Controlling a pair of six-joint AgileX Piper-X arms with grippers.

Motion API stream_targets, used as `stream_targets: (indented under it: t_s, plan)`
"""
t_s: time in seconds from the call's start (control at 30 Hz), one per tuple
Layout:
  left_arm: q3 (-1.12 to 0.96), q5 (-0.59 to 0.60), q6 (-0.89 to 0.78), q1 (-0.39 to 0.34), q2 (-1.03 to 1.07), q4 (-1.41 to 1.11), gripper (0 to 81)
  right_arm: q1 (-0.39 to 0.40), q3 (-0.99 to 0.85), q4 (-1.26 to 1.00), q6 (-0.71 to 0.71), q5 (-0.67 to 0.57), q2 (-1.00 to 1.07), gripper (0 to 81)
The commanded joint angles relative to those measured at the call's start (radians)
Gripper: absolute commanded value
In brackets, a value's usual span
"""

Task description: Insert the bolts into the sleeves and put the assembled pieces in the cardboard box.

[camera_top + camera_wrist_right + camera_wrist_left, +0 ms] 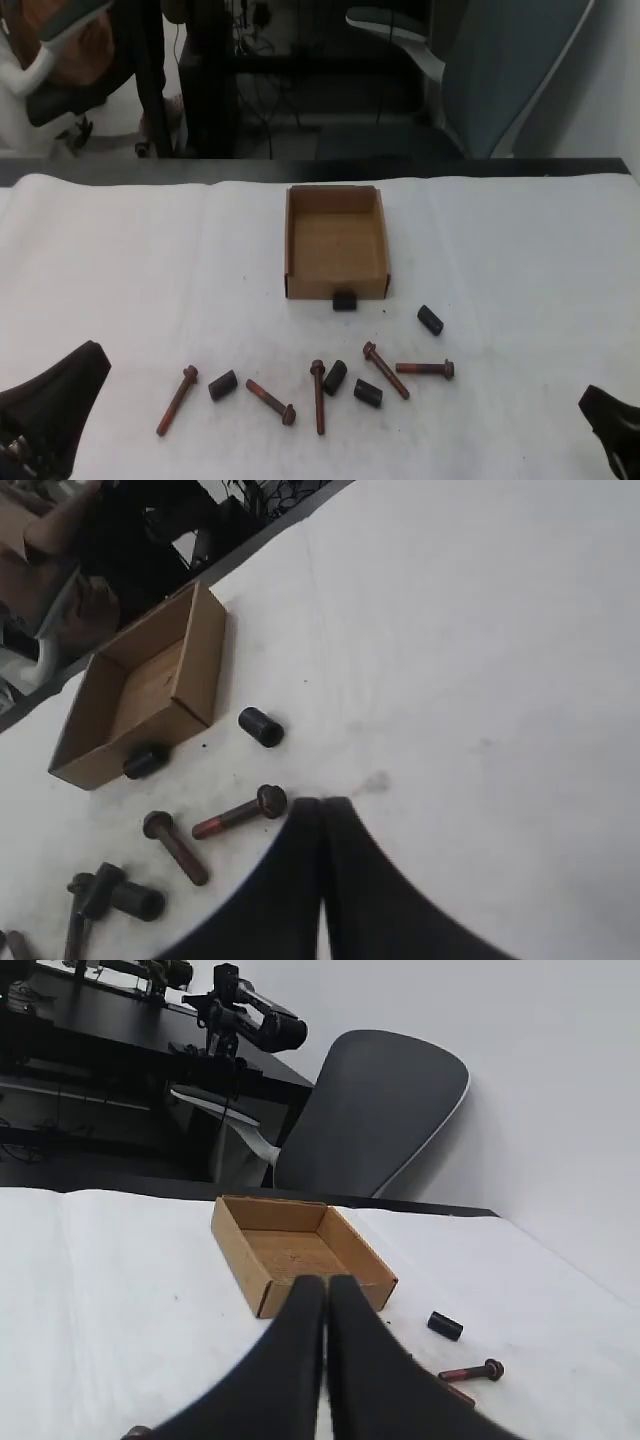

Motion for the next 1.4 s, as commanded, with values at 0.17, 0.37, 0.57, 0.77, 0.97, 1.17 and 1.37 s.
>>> stream_targets:
  t_s: [0.17,0.37,0.57,0.77,0.97,1.17,1.37]
  plan:
    - [-0.011,0.004,0.016,-0.001,0.004,0.011,32.5,0.001,-0.011,-0.046,0.045,-0.021,-0.003,0.6]
    - [-0.011,0.000,0.016,-0.001,0.004,0.010,39.2,0.001,-0.011,-0.057,0.059,0.072,-0.003,0.6]
    - [-0.011,0.002,0.016,-0.001,0.004,0.027,39.2,0.001,-0.011,-0.057,0.030,-0.056,-0.003,0.6]
    - [-0.019,-0.064,0.061,-0.052,0.040,0.115,39.1,0.021,-0.066,0.028,-0.133,-0.353,0.056,18.9]
    - [-0.141,-0.137,0.139,-0.164,0.260,0.184,39.1,0.046,-0.300,0.181,-0.340,-0.282,0.246,31.8]
    - [-0.338,-0.255,0.218,-0.269,0.589,0.272,39.1,0.091,-0.568,0.336,-0.575,-0.227,0.547,31.8]
    - [-0.541,-0.346,0.253,-0.291,0.910,0.486,39.1,0.122,-0.822,0.517,-0.707,-0.238,0.884,37.9]
